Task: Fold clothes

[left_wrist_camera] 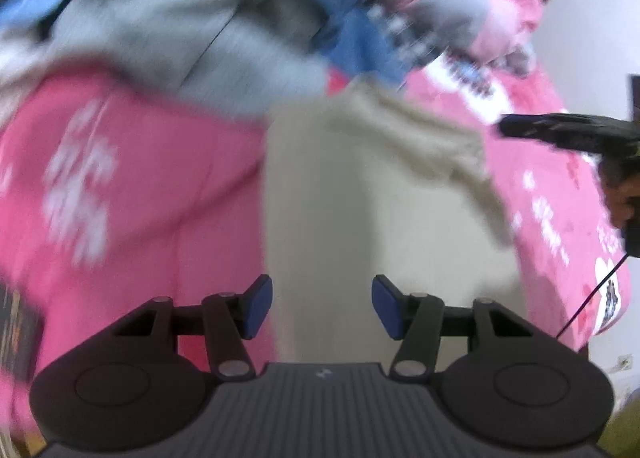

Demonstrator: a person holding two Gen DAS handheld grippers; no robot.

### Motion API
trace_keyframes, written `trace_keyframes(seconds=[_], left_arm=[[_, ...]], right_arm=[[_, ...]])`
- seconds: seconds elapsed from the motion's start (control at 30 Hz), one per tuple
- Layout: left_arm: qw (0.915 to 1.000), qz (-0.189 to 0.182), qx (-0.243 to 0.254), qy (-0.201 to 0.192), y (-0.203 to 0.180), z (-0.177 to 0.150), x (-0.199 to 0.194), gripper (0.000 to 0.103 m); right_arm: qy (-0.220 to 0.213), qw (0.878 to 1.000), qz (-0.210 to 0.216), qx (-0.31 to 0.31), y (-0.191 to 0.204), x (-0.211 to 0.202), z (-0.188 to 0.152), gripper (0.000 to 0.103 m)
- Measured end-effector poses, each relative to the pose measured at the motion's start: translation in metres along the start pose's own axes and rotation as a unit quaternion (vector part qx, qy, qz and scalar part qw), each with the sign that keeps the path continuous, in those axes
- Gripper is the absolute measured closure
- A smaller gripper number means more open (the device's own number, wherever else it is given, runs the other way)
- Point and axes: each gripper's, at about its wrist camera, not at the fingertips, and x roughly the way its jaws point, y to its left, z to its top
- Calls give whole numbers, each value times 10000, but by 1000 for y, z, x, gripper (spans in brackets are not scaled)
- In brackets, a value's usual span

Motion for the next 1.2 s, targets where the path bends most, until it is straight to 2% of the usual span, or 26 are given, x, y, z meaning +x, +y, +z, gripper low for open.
trace_keyframes(seconds=[0.07,0.23,0.27,0.3,0.33,0.43,0.5,0.67,0.77,0.9,1.03,1.13,1.2], left_arm=[[9991,-104,334,-230,-15,20,13,48],[9915,-248,1148,-562,-45,55,44,53],[9900,-247,1274,-554,-49,58,50,53],[9884,-245,1394,-550,-52,60,53,53],[9868,-245,1500,-553,-54,60,54,53],[9830,-241,1744,-515,-58,60,57,53],[9815,-238,1842,-458,-58,58,60,53],[9787,-404,1934,-550,-63,61,55,55],[9736,-457,2129,-689,-67,61,44,55],[9625,-496,2577,-688,-72,61,42,55],[9470,-445,3142,-506,-76,62,52,55],[9415,-406,3316,-450,-75,64,55,55],[9388,-372,3398,-429,-75,65,56,55]], right_arm=[[-99,9983,260,-508,6,16,13,64],[286,9854,1119,-1253,19,61,38,66],[454,9829,1231,-1295,19,70,40,70],[623,9799,1341,-1336,19,80,42,80],[788,9766,1449,-1377,19,89,44,101],[595,9758,1165,-1753,24,89,46,102],[336,9806,1069,-1607,22,81,51,102],[293,9786,747,-1893,31,81,46,103],[355,9802,621,-1845,26,89,46,103],[248,9889,837,-1201,11,82,52,101],[-215,9971,561,-467,-11,48,56,98],[-200,9953,842,-429,-14,22,48,97],[93,9915,1120,-653,-8,18,40,89]])
